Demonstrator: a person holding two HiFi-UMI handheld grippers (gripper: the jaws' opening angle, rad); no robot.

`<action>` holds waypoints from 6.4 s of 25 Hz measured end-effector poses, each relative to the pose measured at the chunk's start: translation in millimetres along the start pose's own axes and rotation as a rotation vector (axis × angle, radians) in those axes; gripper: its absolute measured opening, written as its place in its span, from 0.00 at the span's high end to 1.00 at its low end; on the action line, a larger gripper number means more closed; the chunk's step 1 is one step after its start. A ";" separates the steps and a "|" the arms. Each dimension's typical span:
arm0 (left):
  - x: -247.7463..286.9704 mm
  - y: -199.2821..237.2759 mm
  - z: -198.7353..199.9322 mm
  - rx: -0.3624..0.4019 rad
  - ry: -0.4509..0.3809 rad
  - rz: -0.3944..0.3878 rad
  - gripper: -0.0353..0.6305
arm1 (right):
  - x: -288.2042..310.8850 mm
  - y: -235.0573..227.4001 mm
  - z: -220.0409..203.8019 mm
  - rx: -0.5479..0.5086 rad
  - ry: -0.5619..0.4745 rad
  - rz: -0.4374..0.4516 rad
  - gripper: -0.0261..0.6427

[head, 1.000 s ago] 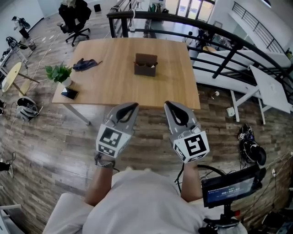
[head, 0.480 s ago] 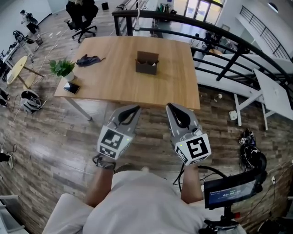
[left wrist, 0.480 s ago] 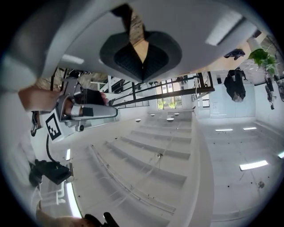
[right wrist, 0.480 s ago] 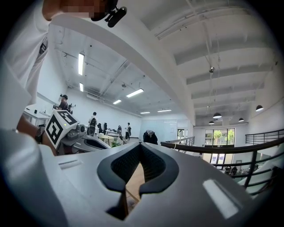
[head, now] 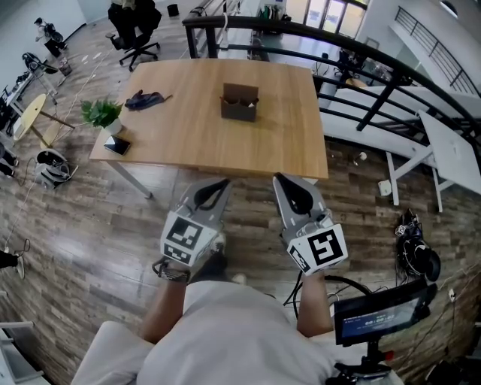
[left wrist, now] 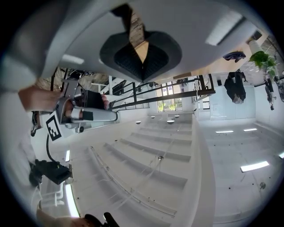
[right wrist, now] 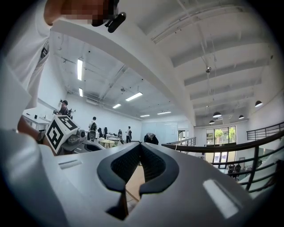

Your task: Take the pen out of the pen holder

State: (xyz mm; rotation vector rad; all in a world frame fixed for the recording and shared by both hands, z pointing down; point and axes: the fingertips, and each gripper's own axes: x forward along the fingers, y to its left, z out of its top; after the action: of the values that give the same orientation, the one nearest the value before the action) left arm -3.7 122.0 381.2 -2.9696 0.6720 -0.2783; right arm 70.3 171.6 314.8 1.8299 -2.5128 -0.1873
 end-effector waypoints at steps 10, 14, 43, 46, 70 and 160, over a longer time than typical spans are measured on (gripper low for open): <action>25.8 20.3 -5.4 -0.013 -0.004 -0.008 0.95 | 24.5 -24.0 -21.7 0.066 0.062 -0.031 0.96; 45.7 32.0 -7.1 -0.014 -0.007 -0.025 0.95 | 36.9 -43.5 -25.1 0.076 0.060 -0.072 0.96; 134.2 171.8 -3.5 -0.010 -0.017 -0.133 0.95 | 203.5 -88.3 -23.4 0.147 0.060 -0.054 0.98; 138.0 186.3 -6.2 -0.010 -0.016 -0.134 0.95 | 220.3 -93.6 -30.3 0.164 0.090 -0.070 0.96; 151.8 232.8 -43.1 -0.067 0.058 -0.095 0.95 | 275.3 -111.9 -74.8 0.031 0.244 -0.061 0.96; 188.0 276.5 -133.6 -0.250 0.389 0.163 0.95 | 382.9 -119.0 -314.4 -0.423 0.883 0.501 0.87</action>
State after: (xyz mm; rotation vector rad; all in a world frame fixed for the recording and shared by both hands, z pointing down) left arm 21.2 -214.0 508.2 -3.0921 1.0538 -0.8291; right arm 93.8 -253.5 594.8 0.8072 -1.9737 0.0889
